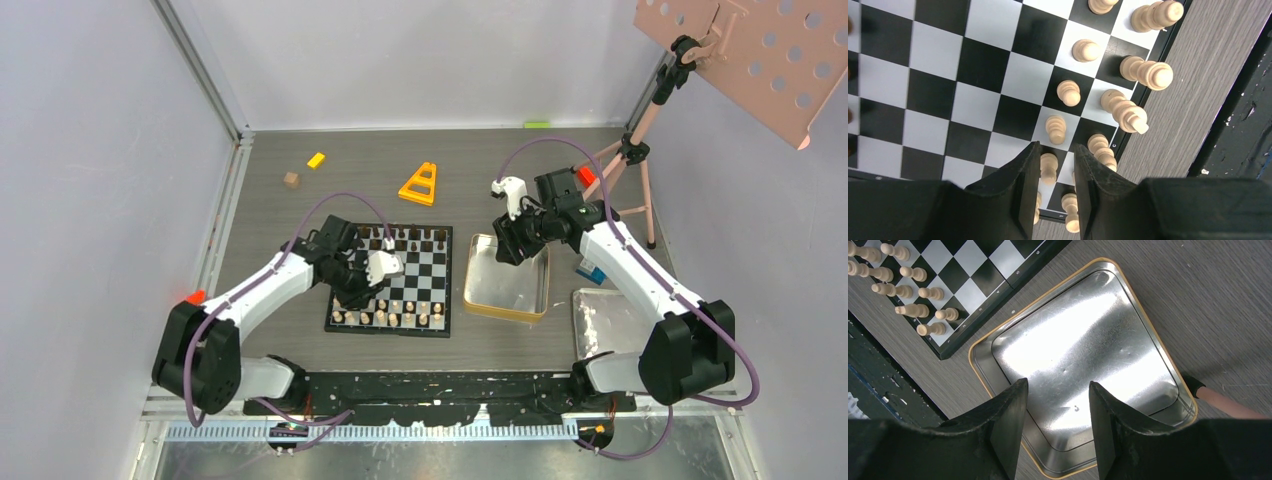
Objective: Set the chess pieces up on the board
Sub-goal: Place the chess piece on the chessboard, then reset both arms
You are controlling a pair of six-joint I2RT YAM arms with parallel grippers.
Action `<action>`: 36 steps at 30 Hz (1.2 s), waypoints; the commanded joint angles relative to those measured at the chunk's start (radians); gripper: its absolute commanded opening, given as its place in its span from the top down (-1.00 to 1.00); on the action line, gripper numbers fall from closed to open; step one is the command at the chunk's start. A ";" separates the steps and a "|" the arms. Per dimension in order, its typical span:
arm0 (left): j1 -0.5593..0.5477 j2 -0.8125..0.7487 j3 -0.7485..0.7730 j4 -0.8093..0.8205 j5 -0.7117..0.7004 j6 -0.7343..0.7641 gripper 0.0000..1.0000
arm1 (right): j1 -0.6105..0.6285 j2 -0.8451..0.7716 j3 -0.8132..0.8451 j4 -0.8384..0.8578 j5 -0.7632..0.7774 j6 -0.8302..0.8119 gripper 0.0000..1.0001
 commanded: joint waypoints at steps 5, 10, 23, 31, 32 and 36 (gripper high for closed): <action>0.012 -0.112 0.090 -0.024 -0.019 -0.027 0.30 | -0.007 -0.018 0.055 0.000 0.028 -0.001 -0.09; 0.070 -0.129 0.168 -0.021 -0.034 -0.062 0.29 | -0.034 -0.014 0.093 0.003 0.079 0.014 -0.14; 0.331 -0.160 0.236 0.346 -0.062 -0.501 -0.24 | -0.241 0.031 0.245 0.062 0.185 0.211 -0.38; 0.511 -0.183 0.197 0.449 -0.075 -0.734 -0.74 | -0.278 -0.010 0.210 0.119 0.279 0.273 -0.69; 0.538 -0.189 0.194 0.442 -0.070 -0.749 -0.79 | -0.279 -0.018 0.191 0.119 0.293 0.276 -0.79; 0.630 -0.228 0.178 0.416 -0.030 -0.791 -0.99 | -0.281 -0.112 0.099 0.124 0.330 0.300 -0.99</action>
